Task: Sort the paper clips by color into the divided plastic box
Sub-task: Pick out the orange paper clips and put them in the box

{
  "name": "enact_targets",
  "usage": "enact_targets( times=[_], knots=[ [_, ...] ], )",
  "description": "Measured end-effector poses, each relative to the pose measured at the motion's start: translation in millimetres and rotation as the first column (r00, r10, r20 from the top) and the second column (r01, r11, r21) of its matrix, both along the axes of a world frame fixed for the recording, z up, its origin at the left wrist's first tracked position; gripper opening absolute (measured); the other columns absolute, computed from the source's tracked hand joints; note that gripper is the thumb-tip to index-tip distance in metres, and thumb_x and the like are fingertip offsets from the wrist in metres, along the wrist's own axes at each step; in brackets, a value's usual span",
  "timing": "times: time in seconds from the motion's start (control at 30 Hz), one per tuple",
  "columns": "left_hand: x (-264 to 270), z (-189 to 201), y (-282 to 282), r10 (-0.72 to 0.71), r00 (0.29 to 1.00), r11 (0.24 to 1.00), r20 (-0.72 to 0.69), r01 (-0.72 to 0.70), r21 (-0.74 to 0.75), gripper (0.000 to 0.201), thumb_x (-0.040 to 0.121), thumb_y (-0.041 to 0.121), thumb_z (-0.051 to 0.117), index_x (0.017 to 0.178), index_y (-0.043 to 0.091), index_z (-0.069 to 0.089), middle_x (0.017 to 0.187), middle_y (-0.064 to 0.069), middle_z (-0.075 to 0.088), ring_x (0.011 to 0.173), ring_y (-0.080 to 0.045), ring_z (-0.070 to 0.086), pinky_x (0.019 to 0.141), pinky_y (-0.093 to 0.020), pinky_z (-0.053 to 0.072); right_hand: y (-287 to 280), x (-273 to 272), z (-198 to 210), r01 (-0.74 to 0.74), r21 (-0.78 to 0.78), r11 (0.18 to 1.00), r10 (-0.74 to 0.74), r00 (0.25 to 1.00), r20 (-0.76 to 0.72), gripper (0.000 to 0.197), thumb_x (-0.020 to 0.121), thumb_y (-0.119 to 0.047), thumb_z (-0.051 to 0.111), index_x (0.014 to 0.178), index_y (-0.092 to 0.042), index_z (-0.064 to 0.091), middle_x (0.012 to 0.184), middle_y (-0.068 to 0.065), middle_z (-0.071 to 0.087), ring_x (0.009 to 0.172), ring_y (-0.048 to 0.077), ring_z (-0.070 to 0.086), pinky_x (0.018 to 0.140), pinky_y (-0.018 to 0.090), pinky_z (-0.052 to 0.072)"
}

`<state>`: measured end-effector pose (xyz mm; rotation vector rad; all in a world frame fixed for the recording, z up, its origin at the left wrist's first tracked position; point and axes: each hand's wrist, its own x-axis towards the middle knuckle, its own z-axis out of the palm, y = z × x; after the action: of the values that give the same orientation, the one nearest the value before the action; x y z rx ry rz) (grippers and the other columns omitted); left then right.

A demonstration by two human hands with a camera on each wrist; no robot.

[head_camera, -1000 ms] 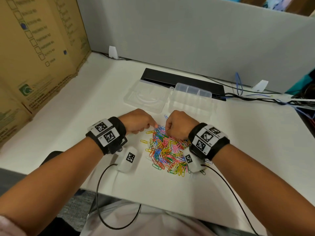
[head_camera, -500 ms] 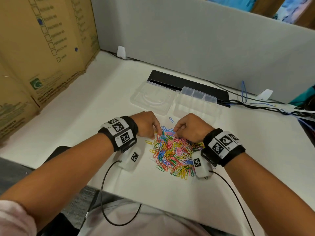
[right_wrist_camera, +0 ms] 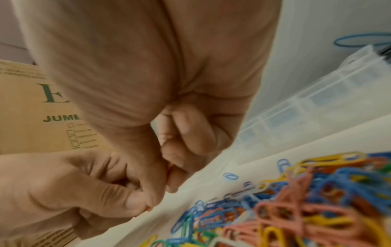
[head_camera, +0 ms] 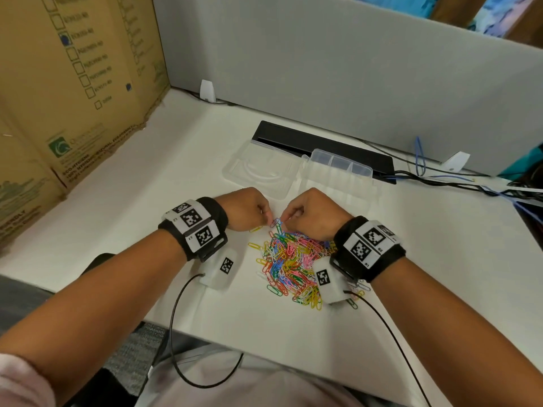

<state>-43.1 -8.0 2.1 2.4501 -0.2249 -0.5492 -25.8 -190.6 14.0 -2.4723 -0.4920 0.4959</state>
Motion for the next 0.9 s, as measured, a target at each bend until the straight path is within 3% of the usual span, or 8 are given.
enact_targets(
  times=[0.1,0.2,0.3,0.37,0.5,0.63,0.77,0.9],
  knots=[
    [0.2,3.7,6.6,0.065,0.995,0.998,-0.073,-0.066,-0.014,0.014,0.095,0.018,0.055,0.086,0.015,0.065,0.083,0.006,0.06,0.078,-0.01,0.053,0.065,-0.015,0.039,14.5,-0.7,0.1,-0.047,-0.07,0.996,0.046,0.999,-0.021,0.006,0.079,-0.014,0.079,0.085,-0.015,0.08,0.071,-0.009,0.067,0.067,0.001,0.058,0.066,0.018,0.047],
    [0.9,4.5,12.1,0.166,0.966,0.981,-0.197,-0.182,-0.067,0.02,0.094,0.011,0.044,0.075,0.006,0.047,0.07,-0.006,0.042,0.058,-0.017,0.033,0.044,-0.018,0.028,29.0,-0.1,-1.6,-0.096,-0.168,0.981,0.088,0.995,-0.056,0.009,0.079,-0.017,0.08,0.087,-0.014,0.079,0.081,-0.005,0.072,0.079,0.008,0.063,0.072,0.023,0.05],
    [3.1,1.0,20.0,0.312,0.86,0.826,-0.404,-0.456,-0.331,0.019,0.086,0.013,0.041,0.067,0.014,0.038,0.061,-0.004,0.041,0.046,-0.013,0.024,0.041,-0.02,0.017,42.6,2.0,-2.0,-0.112,-0.335,0.936,0.1,0.994,-0.054,0.024,0.078,-0.024,0.082,0.093,-0.006,0.075,0.091,0.005,0.073,0.087,0.019,0.067,0.078,0.031,0.056],
    [4.7,-1.2,22.7,0.308,0.809,0.7,-0.5,-0.549,-0.457,0.016,0.082,0.014,0.041,0.066,0.016,0.038,0.06,-0.003,0.042,0.044,-0.012,0.026,0.037,-0.019,0.017,49.3,3.9,-1.3,-0.091,-0.4,0.912,0.079,0.996,-0.046,0.03,0.076,-0.026,0.084,0.093,-0.005,0.071,0.09,0.007,0.071,0.085,0.022,0.067,0.073,0.03,0.056],
    [4.7,0.8,21.3,0.191,0.791,0.544,-0.581,-0.578,-0.608,0.013,0.079,0.01,0.037,0.07,0.014,0.045,0.058,-0.002,0.038,0.044,-0.011,0.026,0.035,-0.018,0.02,52.8,6.1,-2.1,-0.092,-0.439,0.894,0.072,0.995,-0.063,0.023,0.076,-0.019,0.082,0.091,-0.006,0.07,0.091,0.007,0.072,0.081,0.021,0.066,0.072,0.031,0.055],
    [3.1,-2.6,19.1,0.167,0.77,0.467,-0.616,-0.612,-0.638,0.021,0.08,0.006,0.036,0.079,0.008,0.057,0.059,-0.001,0.04,0.042,-0.009,0.029,0.034,-0.017,0.023,41.1,7.0,5.0,-0.071,-0.403,0.912,0.043,0.996,-0.077,0.02,0.077,-0.019,0.08,0.089,-0.003,0.074,0.087,0.01,0.075,0.076,0.02,0.066,0.074,0.032,0.057],
    [3.0,-2.5,14.2,0.19,0.743,0.501,-0.642,-0.635,-0.588,0.018,0.082,0.015,0.043,0.071,0.008,0.055,0.062,-0.003,0.048,0.041,-0.009,0.033,0.031,-0.016,0.023,30.3,7.2,17.4,-0.081,-0.357,0.931,0.055,0.995,-0.081,0.023,0.081,-0.02,0.078,0.095,-0.002,0.076,0.087,0.013,0.074,0.073,0.019,0.062,0.08,0.036,0.056],
    [3.5,-3.5,0.6,0.303,0.822,0.717,-0.482,-0.53,-0.453,0.035,0.091,0.038,0.06,0.068,0.012,0.059,0.056,0.003,0.042,0.041,-0.008,0.028,0.033,-0.017,0.016,14.8,6.4,26.1,-0.055,-0.322,0.945,0.036,0.997,-0.065,0.012,0.08,-0.013,0.079,0.089,-0.007,0.076,0.072,0.004,0.071,0.065,0.013,0.062,0.072,0.03,0.056]
  ],
)
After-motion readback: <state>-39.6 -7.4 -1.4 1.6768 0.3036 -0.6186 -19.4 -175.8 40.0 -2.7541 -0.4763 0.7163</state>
